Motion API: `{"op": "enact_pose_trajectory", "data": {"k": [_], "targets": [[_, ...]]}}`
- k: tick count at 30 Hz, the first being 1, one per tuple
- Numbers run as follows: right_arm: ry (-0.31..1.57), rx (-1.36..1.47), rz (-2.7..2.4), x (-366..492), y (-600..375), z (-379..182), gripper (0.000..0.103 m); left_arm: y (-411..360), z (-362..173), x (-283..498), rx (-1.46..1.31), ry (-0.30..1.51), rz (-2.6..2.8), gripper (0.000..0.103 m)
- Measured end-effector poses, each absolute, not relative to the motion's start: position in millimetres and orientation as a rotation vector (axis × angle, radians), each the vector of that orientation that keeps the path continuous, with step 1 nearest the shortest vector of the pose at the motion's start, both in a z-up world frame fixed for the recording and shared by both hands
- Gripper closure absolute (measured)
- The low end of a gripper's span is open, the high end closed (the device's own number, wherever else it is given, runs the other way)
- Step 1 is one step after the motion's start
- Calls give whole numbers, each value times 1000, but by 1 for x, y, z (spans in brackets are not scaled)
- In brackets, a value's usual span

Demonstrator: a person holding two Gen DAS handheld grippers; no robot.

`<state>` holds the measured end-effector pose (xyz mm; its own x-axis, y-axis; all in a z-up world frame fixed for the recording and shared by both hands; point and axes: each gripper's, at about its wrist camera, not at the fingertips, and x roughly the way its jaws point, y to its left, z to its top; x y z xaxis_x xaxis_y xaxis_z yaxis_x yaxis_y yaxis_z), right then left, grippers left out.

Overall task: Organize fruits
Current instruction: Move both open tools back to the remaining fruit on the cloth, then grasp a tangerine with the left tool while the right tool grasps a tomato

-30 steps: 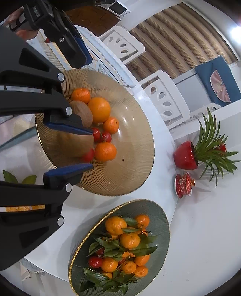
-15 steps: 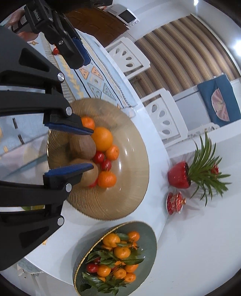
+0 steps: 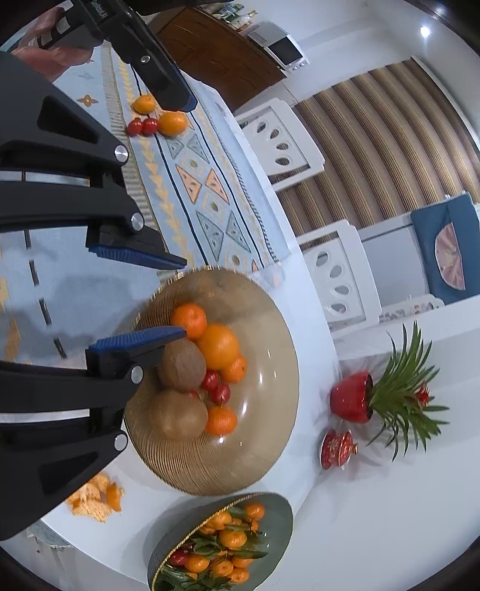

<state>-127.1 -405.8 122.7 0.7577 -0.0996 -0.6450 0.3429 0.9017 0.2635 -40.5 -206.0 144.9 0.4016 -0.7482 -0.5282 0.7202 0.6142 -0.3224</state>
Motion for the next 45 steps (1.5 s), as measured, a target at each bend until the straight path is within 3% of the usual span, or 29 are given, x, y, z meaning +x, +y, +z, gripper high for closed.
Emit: {"op": "enact_pose_trajectory", "data": {"k": [18,24,34,37,39,45], "targets": [[747,257,-9,-54,-277,119,69,-19,167,12,-253,598,-636,30],[795,204,90,-23,-231,107,68,24,144,43,-323,639,-501,30],[924,141,251,32,-170,41,67,3,46,84,-186,841,-387,31],[917,132,255,34,-164,29,65,-2,40,86,-133,847,-366,30],[922,148,253,36,-164,22,59,-7,36,84,-90,844,-343,30],[914,100,244,36,-157,20,59,-16,28,83,-11,853,-318,30]]}}
